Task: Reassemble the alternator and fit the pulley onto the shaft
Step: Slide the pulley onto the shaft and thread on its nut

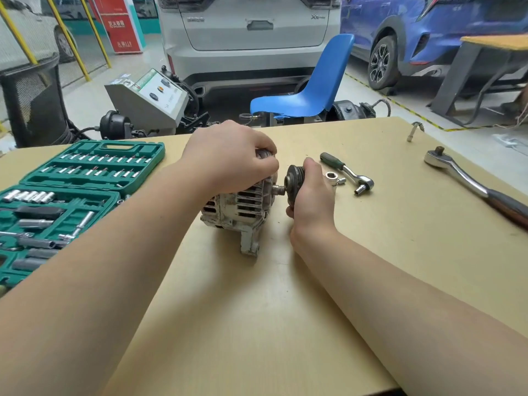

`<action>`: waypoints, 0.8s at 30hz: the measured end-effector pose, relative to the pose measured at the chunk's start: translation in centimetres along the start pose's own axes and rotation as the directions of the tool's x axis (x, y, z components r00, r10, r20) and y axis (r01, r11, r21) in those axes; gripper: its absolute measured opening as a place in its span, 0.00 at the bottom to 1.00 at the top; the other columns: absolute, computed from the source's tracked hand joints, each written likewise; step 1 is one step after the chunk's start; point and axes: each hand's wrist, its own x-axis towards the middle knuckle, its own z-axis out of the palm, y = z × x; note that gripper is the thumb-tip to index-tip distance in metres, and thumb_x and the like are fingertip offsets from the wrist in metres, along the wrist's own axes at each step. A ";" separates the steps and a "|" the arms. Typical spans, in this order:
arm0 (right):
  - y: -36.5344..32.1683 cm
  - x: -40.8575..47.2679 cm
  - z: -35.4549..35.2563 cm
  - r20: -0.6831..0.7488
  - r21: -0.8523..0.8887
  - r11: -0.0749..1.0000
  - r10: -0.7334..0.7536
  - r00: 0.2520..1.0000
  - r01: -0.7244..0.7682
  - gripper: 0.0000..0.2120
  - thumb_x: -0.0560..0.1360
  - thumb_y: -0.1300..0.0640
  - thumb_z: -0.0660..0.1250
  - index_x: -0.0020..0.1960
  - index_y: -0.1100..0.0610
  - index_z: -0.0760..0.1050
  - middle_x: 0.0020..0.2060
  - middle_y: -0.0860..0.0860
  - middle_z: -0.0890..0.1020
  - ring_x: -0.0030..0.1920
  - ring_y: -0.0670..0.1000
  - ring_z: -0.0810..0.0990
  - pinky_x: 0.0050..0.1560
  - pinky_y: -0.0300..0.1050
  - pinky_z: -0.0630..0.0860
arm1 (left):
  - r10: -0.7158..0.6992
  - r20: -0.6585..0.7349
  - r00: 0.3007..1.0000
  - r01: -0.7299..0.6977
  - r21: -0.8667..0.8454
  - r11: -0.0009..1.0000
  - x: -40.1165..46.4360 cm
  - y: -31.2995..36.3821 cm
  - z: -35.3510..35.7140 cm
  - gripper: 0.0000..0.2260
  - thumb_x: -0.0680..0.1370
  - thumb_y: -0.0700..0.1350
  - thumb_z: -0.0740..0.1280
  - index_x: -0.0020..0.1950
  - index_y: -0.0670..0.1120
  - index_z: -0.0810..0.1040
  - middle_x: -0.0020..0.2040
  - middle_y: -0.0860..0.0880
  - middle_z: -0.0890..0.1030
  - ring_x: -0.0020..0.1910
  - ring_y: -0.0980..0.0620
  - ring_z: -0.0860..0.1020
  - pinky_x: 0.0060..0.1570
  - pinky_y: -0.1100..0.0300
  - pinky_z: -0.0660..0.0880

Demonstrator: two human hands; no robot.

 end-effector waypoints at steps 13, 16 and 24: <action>0.8 -0.7 0.2 0.078 -0.069 0.997 0.025 0.997 -0.020 0.18 0.71 0.36 0.62 0.42 0.52 0.73 0.36 0.49 0.73 0.38 0.53 0.71 0.44 0.51 0.69 | -0.129 -0.171 0.977 0.119 -0.069 0.990 -2.2 -0.3 0.7 0.20 0.72 0.62 0.58 0.59 0.66 0.84 0.51 0.55 0.86 0.51 0.46 0.79 0.41 0.55 0.68; 1.2 -0.7 0.2 0.096 -0.076 0.997 -0.001 0.995 0.009 0.18 0.71 0.35 0.63 0.43 0.51 0.75 0.35 0.46 0.75 0.38 0.51 0.72 0.45 0.51 0.70 | -0.154 -0.157 0.976 0.149 -0.038 0.988 -2.1 0.1 0.6 0.22 0.73 0.62 0.56 0.59 0.66 0.84 0.50 0.54 0.85 0.48 0.48 0.74 0.37 0.57 0.63; 1.4 -0.2 0.5 0.103 -0.129 0.991 -0.022 0.994 0.035 0.20 0.68 0.34 0.62 0.45 0.50 0.76 0.34 0.43 0.75 0.39 0.51 0.73 0.46 0.51 0.70 | -0.173 -0.121 0.977 0.187 0.112 0.976 -1.4 1.3 0.8 0.17 0.81 0.56 0.57 0.55 0.55 0.85 0.47 0.47 0.80 0.45 0.41 0.74 0.33 0.59 0.59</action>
